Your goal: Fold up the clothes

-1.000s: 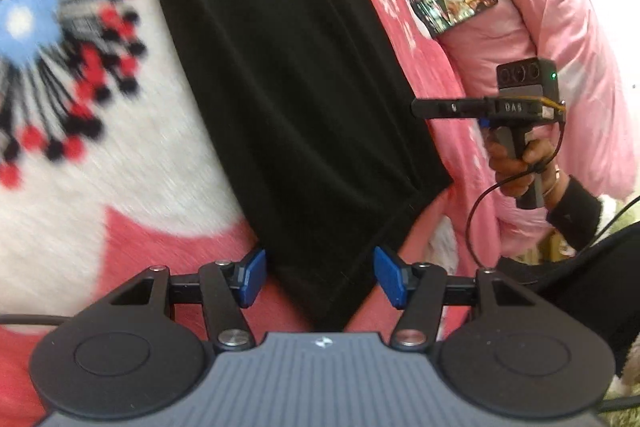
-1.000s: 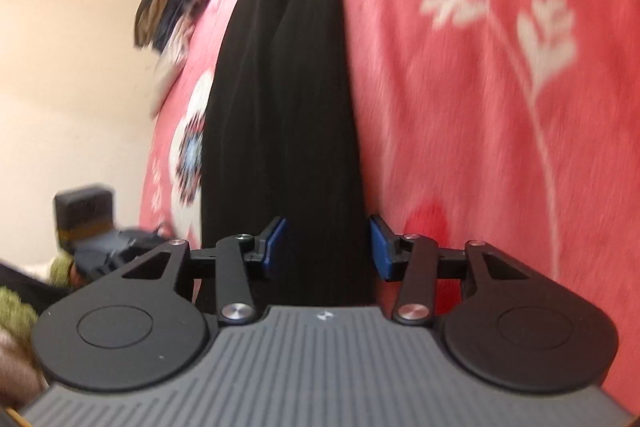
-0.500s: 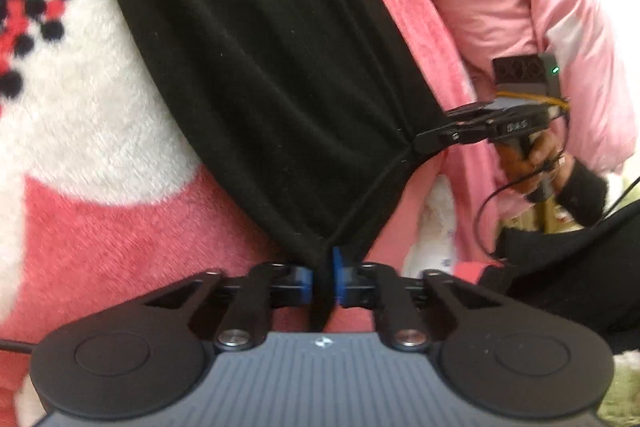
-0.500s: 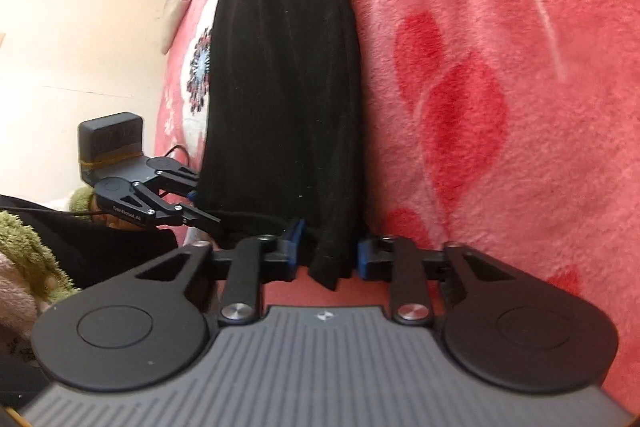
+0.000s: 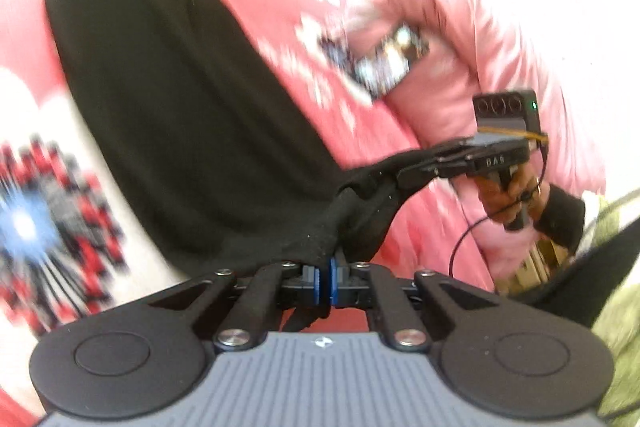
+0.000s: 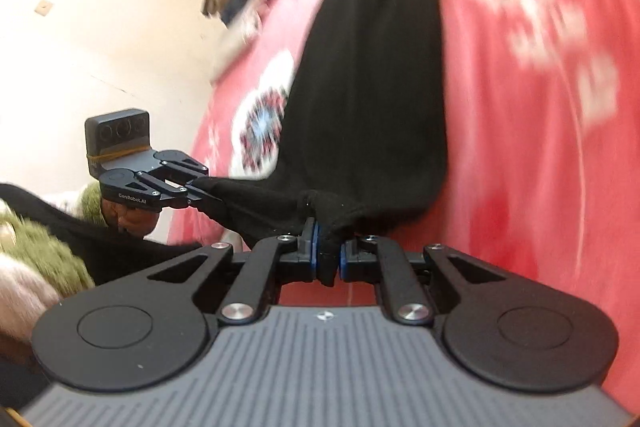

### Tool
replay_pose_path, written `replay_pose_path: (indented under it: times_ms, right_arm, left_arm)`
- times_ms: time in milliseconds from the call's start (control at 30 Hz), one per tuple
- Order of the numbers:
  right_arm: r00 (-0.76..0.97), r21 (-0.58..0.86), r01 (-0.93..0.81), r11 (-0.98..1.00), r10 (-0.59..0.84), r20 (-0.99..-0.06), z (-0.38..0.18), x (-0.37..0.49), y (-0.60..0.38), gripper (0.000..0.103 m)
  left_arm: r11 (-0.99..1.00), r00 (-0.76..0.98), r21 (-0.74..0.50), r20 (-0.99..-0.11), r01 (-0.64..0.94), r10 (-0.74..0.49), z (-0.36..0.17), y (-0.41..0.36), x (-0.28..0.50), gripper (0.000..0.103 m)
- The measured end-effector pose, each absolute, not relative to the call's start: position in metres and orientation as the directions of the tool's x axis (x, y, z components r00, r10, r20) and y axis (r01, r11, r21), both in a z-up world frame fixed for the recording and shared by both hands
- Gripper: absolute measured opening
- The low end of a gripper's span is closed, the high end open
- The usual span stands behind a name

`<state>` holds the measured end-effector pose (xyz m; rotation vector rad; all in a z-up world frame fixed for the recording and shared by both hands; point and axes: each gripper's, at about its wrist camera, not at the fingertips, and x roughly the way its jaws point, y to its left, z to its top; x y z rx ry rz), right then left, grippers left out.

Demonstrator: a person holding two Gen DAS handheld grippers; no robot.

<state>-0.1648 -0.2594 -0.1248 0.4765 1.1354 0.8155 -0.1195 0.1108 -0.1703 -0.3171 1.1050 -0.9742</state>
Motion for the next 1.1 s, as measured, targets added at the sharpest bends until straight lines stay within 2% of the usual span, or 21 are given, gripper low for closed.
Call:
replay_pose_path:
  times_ms: [233, 533, 833, 1100]
  right_arm:
    - [0.284, 0.609, -0.433, 0.664, 0.742, -0.607, -0.098, -0.095, -0.256, 0.008]
    - [0.357, 0.507, -0.499, 0.703, 0.700, -0.619, -0.092, -0.005, -0.237, 0.008]
    - [0.423, 0.494, -0.485, 0.721, 0.688, -0.589, -0.101, 0.076, -0.224, 0.008]
    - [0.439, 0.518, -0.479, 0.709, 0.704, -0.558, -0.115, 0.135, -0.218, 0.008]
  left_arm:
    - [0.646, 0.297, -0.619, -0.578, 0.448, -0.760, -0.152, 0.125, -0.064, 0.005]
    - [0.678, 0.467, -0.687, -0.525, 0.260, -0.711, -0.163, 0.156, 0.032, 0.005]
    - [0.666, 0.573, -0.716, -0.461, 0.212, -0.678, -0.181, 0.174, 0.110, 0.005]
    - [0.659, 0.604, -0.737, -0.460, 0.148, -0.651, -0.209, 0.187, 0.164, 0.006]
